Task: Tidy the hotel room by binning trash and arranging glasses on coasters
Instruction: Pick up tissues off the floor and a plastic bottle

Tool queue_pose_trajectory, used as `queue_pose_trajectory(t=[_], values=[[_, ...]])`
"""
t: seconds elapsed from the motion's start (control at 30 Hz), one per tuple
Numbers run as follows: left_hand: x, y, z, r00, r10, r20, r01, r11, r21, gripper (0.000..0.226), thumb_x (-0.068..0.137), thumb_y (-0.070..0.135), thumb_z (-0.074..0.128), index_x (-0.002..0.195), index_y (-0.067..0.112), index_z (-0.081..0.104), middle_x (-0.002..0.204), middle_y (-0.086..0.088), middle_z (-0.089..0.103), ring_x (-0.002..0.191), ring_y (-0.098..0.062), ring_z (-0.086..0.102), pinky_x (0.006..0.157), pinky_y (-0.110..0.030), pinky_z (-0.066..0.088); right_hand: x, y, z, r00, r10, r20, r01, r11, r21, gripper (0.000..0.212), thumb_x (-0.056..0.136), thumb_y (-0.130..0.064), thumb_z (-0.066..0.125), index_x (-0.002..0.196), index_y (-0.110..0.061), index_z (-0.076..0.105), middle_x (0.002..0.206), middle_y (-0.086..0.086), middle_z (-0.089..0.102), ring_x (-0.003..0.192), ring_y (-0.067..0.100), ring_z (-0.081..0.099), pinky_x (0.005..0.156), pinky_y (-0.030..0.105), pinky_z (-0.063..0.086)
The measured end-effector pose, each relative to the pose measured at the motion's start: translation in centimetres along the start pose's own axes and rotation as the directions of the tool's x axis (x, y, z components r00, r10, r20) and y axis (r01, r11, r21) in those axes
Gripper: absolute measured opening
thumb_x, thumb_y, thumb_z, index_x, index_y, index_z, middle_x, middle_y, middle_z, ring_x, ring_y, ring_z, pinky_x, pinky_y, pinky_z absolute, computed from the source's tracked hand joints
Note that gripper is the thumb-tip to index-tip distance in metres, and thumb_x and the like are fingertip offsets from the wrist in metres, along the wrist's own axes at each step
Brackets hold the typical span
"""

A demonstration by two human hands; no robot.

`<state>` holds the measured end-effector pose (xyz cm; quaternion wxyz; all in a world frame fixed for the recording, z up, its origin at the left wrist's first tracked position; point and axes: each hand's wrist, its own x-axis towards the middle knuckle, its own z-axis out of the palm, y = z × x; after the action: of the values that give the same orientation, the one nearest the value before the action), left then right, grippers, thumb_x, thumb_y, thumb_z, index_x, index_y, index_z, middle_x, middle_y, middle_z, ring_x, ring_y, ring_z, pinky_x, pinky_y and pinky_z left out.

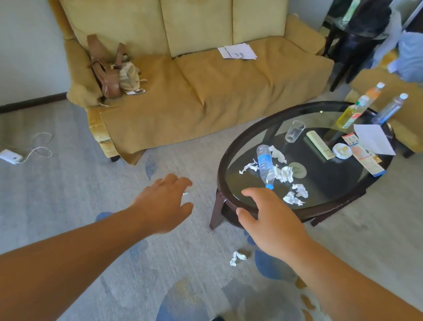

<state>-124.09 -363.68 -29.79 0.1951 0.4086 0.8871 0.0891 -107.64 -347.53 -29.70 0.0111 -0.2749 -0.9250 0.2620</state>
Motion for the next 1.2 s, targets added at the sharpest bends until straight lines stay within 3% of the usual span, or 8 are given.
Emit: queue_pose_trajectory(t=[0.27, 0.47, 0.7, 0.83, 0.93, 1.07, 1.2], values=[[7.0, 2.8, 2.3, 0.994, 0.034, 0.099, -0.034, 0.999, -0.004, 0.053, 0.095, 0.044, 0.046, 0.144, 0.029, 0.031, 0.151, 0.001, 0.032, 0.134, -0.022, 0.037, 0.106, -0.038, 0.037, 4.6, 5.2, 0.8, 0.997, 0.059, 0.044, -0.06, 0.998, 0.031, 0.046, 0.092, -0.045, 0.049, 0.135, -0.027, 0.044, 0.129, -0.007, 0.049, 0.115, 0.011, 0.052, 0.09, 0.025, 0.042], [12.4, 0.7, 7.6, 0.971, 0.107, 0.215, -0.116, 0.993, 0.028, 0.054, 0.095, 0.046, 0.046, 0.144, 0.03, 0.03, 0.15, 0.002, 0.034, 0.135, -0.02, 0.037, 0.108, -0.037, 0.036, 6.9, 8.7, 6.5, 0.988, 0.149, 0.042, -0.151, 0.986, 0.072, 0.047, 0.091, -0.046, 0.05, 0.133, -0.026, 0.046, 0.129, -0.008, 0.05, 0.118, 0.011, 0.05, 0.086, 0.022, 0.037], [18.0, -4.3, 19.4, 0.914, 0.198, 0.354, -0.221, 0.975, 0.025, 0.05, 0.095, 0.045, 0.043, 0.142, 0.029, 0.031, 0.142, 0.001, 0.037, 0.126, -0.021, 0.041, 0.101, -0.035, 0.039, 7.9, 15.6, 19.6, 0.94, 0.33, 0.089, -0.337, 0.938, 0.078, 0.047, 0.091, -0.044, 0.054, 0.133, -0.024, 0.049, 0.126, -0.004, 0.052, 0.109, 0.013, 0.053, 0.087, 0.026, 0.04], [21.1, -8.0, 27.9, 0.889, 0.217, 0.402, -0.242, 0.97, 0.012, 0.053, 0.096, 0.044, 0.043, 0.144, 0.028, 0.029, 0.144, 0.0, 0.035, 0.129, -0.021, 0.039, 0.102, -0.036, 0.039, 8.5, 21.1, 28.4, 0.903, 0.414, 0.116, -0.422, 0.905, 0.053, 0.044, 0.09, -0.036, 0.058, 0.131, -0.021, 0.053, 0.129, -0.002, 0.054, 0.117, 0.015, 0.051, 0.089, 0.024, 0.036], [23.4, -10.7, 34.8, 0.887, 0.215, 0.408, -0.238, 0.971, 0.006, 0.054, 0.096, 0.043, 0.043, 0.145, 0.028, 0.028, 0.145, 0.0, 0.035, 0.129, -0.021, 0.039, 0.1, -0.035, 0.039, 9.5, 25.4, 35.3, 0.876, 0.452, 0.167, -0.463, 0.886, 0.032, 0.041, 0.09, -0.037, 0.057, 0.128, -0.022, 0.052, 0.124, 0.0, 0.055, 0.104, 0.017, 0.056, 0.079, 0.029, 0.04], [25.8, -13.7, 43.6, 0.882, 0.226, 0.413, -0.241, 0.97, -0.017, 0.055, 0.095, 0.041, 0.046, 0.145, 0.026, 0.03, 0.144, -0.003, 0.038, 0.128, -0.023, 0.042, 0.098, -0.034, 0.04, 11.3, 31.0, 44.5, 0.847, 0.479, 0.23, -0.49, 0.871, -0.007, 0.049, 0.091, -0.037, 0.056, 0.136, -0.019, 0.048, 0.135, 0.008, 0.051, 0.12, 0.023, 0.051, 0.09, 0.031, 0.04], [28.5, -16.4, 51.3, 0.885, 0.225, 0.408, -0.229, 0.973, -0.039, 0.054, 0.095, 0.04, 0.047, 0.144, 0.024, 0.032, 0.143, -0.004, 0.039, 0.127, -0.024, 0.043, 0.098, -0.035, 0.039, 13.2, 36.4, 52.3, 0.831, 0.493, 0.257, -0.49, 0.868, -0.079, 0.053, 0.089, -0.042, 0.056, 0.136, -0.02, 0.047, 0.134, 0.007, 0.05, 0.122, 0.023, 0.049, 0.096, 0.033, 0.041]])
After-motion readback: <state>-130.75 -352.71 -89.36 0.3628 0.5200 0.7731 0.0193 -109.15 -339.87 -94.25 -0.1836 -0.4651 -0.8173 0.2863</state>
